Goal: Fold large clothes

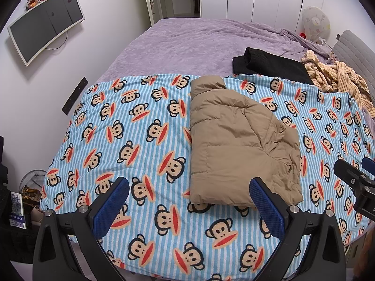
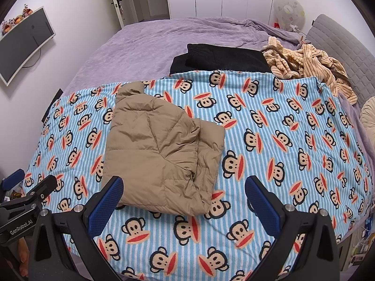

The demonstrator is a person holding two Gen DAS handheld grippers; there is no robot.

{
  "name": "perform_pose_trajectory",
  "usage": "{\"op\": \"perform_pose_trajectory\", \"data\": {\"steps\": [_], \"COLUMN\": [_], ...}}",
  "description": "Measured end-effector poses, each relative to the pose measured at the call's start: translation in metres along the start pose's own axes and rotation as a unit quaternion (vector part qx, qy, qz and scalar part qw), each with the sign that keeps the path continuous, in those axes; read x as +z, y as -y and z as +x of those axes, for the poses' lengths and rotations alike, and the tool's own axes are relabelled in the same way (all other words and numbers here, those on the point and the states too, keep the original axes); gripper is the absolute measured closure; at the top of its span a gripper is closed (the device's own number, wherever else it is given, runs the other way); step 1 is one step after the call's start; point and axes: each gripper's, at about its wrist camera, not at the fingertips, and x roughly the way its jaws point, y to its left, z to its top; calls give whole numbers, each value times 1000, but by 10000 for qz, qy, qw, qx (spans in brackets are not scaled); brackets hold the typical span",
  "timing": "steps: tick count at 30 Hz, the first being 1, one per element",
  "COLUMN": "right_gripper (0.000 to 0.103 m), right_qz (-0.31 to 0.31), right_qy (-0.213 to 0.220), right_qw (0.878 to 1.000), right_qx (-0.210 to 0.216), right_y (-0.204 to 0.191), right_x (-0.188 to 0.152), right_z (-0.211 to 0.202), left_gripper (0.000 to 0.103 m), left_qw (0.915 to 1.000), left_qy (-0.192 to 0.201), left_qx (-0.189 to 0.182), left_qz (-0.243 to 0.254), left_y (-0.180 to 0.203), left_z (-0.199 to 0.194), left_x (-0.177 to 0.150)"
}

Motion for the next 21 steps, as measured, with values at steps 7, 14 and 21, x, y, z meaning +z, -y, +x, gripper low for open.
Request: {"op": "perform_pose_trajectory", "data": {"steps": [7,14,21], "right_gripper": [0,0,0], "right_qz": [5,2,3], "right_qy": [3,3,4], "right_qw": [10000,10000,10000], "right_qx": [-2,-1,4], "right_y": [-1,0,0], "right_x": [0,0,-1], "right_z": [0,0,0], "left_gripper": [0,0,0], "left_qw": [10000,10000,10000], "left_qy": [-5,-1,0], "left_qx": [6,12,22], "left_qz": [-1,-2,-10], "left_y": [0,-1,-2], "left_z": [0,0,0], "left_x": [0,-1,-1]}}
